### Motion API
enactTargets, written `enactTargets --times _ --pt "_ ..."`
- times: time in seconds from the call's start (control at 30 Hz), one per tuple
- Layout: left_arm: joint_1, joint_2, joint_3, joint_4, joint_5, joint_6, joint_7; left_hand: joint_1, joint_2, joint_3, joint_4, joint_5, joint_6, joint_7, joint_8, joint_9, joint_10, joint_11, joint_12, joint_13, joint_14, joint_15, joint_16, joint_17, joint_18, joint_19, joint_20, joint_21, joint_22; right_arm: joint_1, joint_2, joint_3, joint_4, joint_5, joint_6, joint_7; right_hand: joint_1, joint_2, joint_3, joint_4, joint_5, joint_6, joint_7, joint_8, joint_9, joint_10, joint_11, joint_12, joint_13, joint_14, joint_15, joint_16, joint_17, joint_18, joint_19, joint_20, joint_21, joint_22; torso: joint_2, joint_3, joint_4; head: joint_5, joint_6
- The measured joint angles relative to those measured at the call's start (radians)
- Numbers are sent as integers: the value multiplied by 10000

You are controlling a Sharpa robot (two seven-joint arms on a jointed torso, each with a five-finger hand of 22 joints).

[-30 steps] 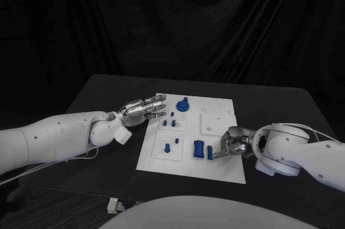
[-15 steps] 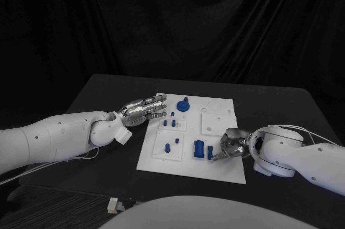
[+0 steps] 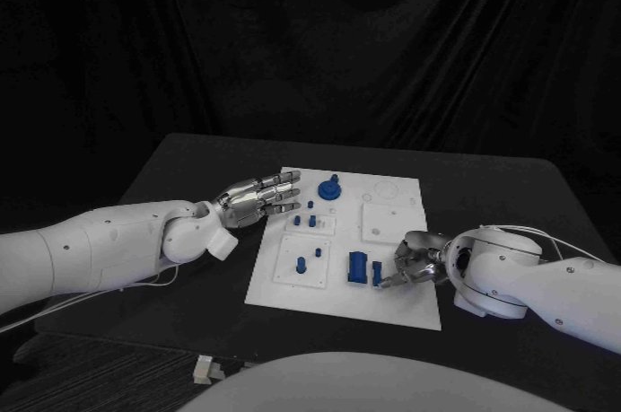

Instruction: Assemble the parts on the task board

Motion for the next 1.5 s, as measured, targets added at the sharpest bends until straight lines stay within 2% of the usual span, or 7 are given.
enactTargets --times 0.4,0.73,0.8,0.83,0.87,1.37,1.5 --pt "-15 -6 0 1 0 11 0 0 0 29 -28 18 0 0 0 0 0 0 0 0 -32 31 0 3 0 0 0 0 0 -6 181 0 -179 -8 -4 -16 -75 80 31 80 671 -110 -36 -119 -11 0 0 0 5 -26 -26 0 -40 0 -37 -36 0 -1 -1 0 0 21 0" --pt "-24 -7 0 -1 0 22 -1 0 0 29 -28 18 0 0 0 0 0 0 0 0 -32 31 0 5 -1 0 0 0 0 -31 312 7 -304 28 157 -85 870 70 435 -747 1237 -206 -15 -331 172 -1 3 0 7 -26 -25 0 12 0 -1 -72 -80 -2 -4 1 8 14 0" --pt "-25 -8 0 -1 0 23 -1 0 0 29 -28 18 0 0 0 0 0 0 0 0 -32 31 0 5 -1 0 0 0 0 -49 318 7 -321 32 227 -103 1075 83 511 -904 1424 -225 4 -415 532 -1 4 0 7 -26 -25 0 34 0 -1 -72 -80 -2 -4 1 8 14 0" --pt "-25 -11 0 -1 0 24 -1 0 0 29 -28 18 0 0 0 0 0 0 0 0 -32 31 0 5 0 0 0 0 0 -57 319 7 -327 34 259 -109 1230 192 581 -974 1500 -238 17 -449 1658 -1 2 0 7 -26 -25 0 84 0 -1 -72 -122 -3 -4 1 8 14 0" --pt "-25 -16 0 -1 0 24 -1 0 0 29 -28 18 0 0 0 0 0 0 0 0 -32 31 0 5 -1 0 0 0 0 -64 319 6 -333 36 292 -114 1381 258 594 -1048 1531 -238 17 -465 1852 -1 2 0 6 -26 -25 0 135 -1 -1 -72 -164 -2 -4 1 8 17 0" --pt "-30 -195 0 174 0 2 146 0 0 82 -198 144 10 10 13 8 41 199 11 18 -9 53 0 3 0 23 23 0 62 -77 -81 9 -130 76 418 -29 1254 113 619 -1205 1206 -325 36 -691 1820 -1 2 0 5 -26 -25 38 295 0 -1 -72 -199 -3 1 2 2 60 0" --pt "-31 -413 1 435 0 -95 485 0 0 42 -265 145 275 126 116 49 148 331 125 62 38 182 118 26 -1 126 126 60 166 41 -497 -20 99 83 211 88 1017 -86 461 -1041 936 -722 47 -1061 1242 -1 2 0 4 -26 -24 38 257 0 -1 -72 -275 -3 1 2 -2 49 0"
